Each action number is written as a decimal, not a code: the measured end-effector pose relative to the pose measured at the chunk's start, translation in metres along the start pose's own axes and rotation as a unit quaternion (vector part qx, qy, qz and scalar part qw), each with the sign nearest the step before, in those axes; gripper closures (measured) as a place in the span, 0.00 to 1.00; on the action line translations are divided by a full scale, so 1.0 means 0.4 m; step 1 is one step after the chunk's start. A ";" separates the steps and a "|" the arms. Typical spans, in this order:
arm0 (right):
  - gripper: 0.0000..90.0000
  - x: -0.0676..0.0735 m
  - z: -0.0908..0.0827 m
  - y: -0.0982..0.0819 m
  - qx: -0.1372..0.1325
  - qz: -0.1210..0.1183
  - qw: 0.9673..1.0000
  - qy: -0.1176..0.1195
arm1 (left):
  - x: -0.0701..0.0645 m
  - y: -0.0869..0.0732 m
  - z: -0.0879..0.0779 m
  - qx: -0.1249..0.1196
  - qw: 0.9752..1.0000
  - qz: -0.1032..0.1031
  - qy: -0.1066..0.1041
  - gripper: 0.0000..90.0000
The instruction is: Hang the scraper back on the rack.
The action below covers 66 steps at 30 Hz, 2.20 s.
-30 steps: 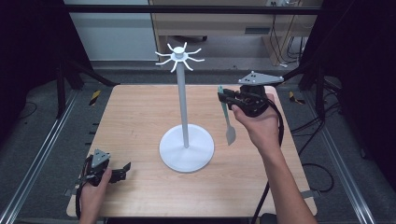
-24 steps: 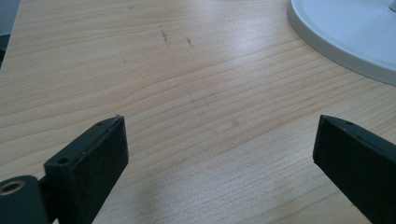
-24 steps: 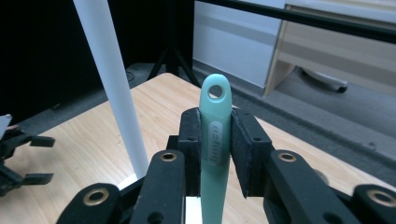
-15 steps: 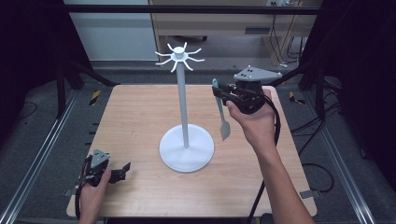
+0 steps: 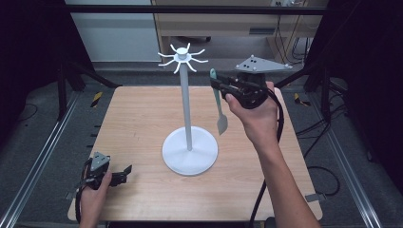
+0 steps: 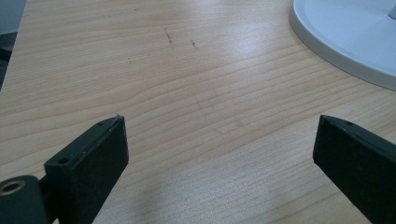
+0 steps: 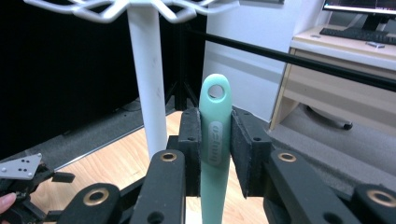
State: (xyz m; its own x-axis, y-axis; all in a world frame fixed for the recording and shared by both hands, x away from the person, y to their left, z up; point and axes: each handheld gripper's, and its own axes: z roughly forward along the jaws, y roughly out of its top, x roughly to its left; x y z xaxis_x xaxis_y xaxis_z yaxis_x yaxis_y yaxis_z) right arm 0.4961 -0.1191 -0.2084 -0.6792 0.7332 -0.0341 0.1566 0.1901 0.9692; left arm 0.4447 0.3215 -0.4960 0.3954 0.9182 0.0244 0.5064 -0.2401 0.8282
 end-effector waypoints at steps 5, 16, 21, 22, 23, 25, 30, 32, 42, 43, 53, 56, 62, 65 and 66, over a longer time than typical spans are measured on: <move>0.83 0.003 -0.011 0.020 -0.011 -0.002 1.000 0.003 | 0.001 0.000 0.000 -0.001 1.000 -0.002 0.001 0.03; 0.83 0.008 -0.027 0.050 -0.028 -0.009 0.999 0.014 | 0.002 0.000 0.000 0.000 1.000 -0.001 0.000 0.03; 0.83 0.010 -0.028 0.057 -0.029 -0.010 0.999 0.018 | 0.003 0.000 -0.001 0.000 1.000 -0.001 0.000 0.03; 0.83 0.011 -0.027 0.058 -0.030 -0.010 0.999 0.019 | 0.003 0.000 -0.001 -0.001 1.000 -0.001 0.000 0.03; 0.83 0.011 -0.026 0.060 -0.029 -0.010 0.999 0.020 | 0.003 0.000 0.000 -0.001 1.000 -0.002 0.000 0.03; 0.83 0.012 -0.024 0.061 -0.028 -0.011 0.999 0.022 | 0.003 0.000 0.000 0.000 1.000 -0.002 0.000 0.03; 0.83 0.009 -0.018 0.065 -0.024 -0.011 0.999 0.026 | 0.003 0.000 0.000 0.000 1.000 -0.001 0.000 0.03; 0.83 0.006 -0.015 0.064 -0.020 -0.010 0.999 0.029 | 0.002 0.000 0.001 0.001 1.000 0.000 -0.001 0.03; 0.83 0.004 -0.004 0.069 -0.014 -0.011 0.999 0.041 | 0.002 0.000 0.000 0.000 1.000 -0.002 0.001 0.03; 0.83 0.004 -0.002 0.070 -0.014 -0.011 0.999 0.042 | 0.002 0.000 0.000 0.000 1.000 -0.001 0.000 0.03; 0.83 0.015 0.018 0.074 -0.005 -0.016 0.999 0.045 | 0.002 0.000 0.000 0.001 1.000 0.000 0.000 0.03; 0.83 0.020 0.020 0.074 -0.004 -0.022 0.999 0.038 | 0.002 0.000 0.000 0.000 1.000 0.000 0.001 0.03; 0.82 0.024 0.018 0.073 -0.006 -0.034 0.999 0.024 | 0.002 0.000 0.001 0.002 1.000 0.002 0.001 0.03; 0.80 0.024 0.013 0.070 -0.007 -0.034 0.999 0.025 | 0.004 0.001 0.002 0.003 1.000 0.002 0.002 0.03; 0.77 0.024 0.010 0.069 -0.007 -0.035 0.999 0.023 | 0.004 0.000 0.002 0.003 1.000 0.003 0.002 0.03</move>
State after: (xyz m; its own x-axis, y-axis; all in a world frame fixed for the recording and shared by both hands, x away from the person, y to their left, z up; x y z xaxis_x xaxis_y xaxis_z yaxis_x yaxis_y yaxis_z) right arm 0.4969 -0.1042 -0.1829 -0.7199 0.6879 -0.0921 0.0977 0.2318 0.9679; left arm 0.4460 0.3226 -0.4963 0.3952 0.9181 0.0311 0.5090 -0.2471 0.8245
